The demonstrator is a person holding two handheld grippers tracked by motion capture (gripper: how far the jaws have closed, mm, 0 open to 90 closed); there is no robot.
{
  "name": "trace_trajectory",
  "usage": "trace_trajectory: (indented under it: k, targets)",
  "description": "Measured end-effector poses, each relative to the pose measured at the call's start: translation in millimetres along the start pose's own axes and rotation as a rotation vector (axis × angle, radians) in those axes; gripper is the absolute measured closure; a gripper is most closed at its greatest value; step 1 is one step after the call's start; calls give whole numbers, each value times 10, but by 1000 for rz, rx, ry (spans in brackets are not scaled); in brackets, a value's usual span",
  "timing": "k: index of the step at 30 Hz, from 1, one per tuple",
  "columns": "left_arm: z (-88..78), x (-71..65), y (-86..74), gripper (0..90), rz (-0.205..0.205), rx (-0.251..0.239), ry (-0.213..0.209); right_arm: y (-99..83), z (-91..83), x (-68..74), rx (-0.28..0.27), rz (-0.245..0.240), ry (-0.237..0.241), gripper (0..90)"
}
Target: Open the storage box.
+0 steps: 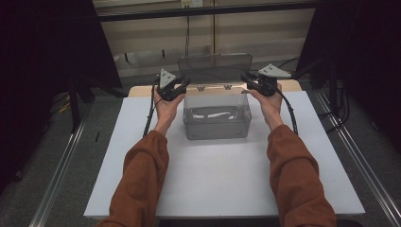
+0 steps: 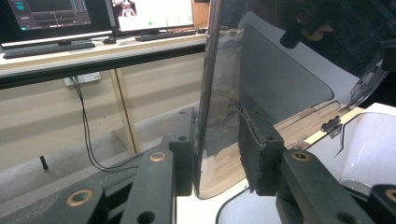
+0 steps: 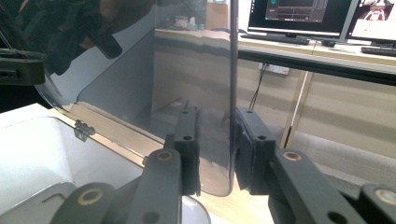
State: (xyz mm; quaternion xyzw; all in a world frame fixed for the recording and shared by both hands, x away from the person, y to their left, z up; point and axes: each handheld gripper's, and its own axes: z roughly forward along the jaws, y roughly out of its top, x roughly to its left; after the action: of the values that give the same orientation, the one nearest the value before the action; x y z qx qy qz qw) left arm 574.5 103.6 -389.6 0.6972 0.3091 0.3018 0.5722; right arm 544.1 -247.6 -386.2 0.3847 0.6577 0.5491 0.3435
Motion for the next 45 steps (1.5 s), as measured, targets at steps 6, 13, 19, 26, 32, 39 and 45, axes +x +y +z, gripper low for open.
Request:
trace_trajectory:
  k: [6,13,19,26,32,39,45]
  targets:
    - [5,21,1,697,10,22,4,-52,45,-50,33,4,-1,702]
    - [42,48,-43,721,-16,39,7,-132,101,-88,53,24,7,703]
    - [62,71,-68,728,-41,40,2,-157,153,-59,65,8,12,711]
    - [88,103,-34,728,-48,55,-14,-146,186,-79,68,25,17,723]
    - [133,136,-12,723,-59,69,-19,-115,179,-132,84,29,35,760]
    - [189,156,-28,702,-104,68,-21,-139,227,-165,71,75,38,766]
    - [231,172,-42,709,-142,68,-15,-164,263,-181,61,126,38,765]
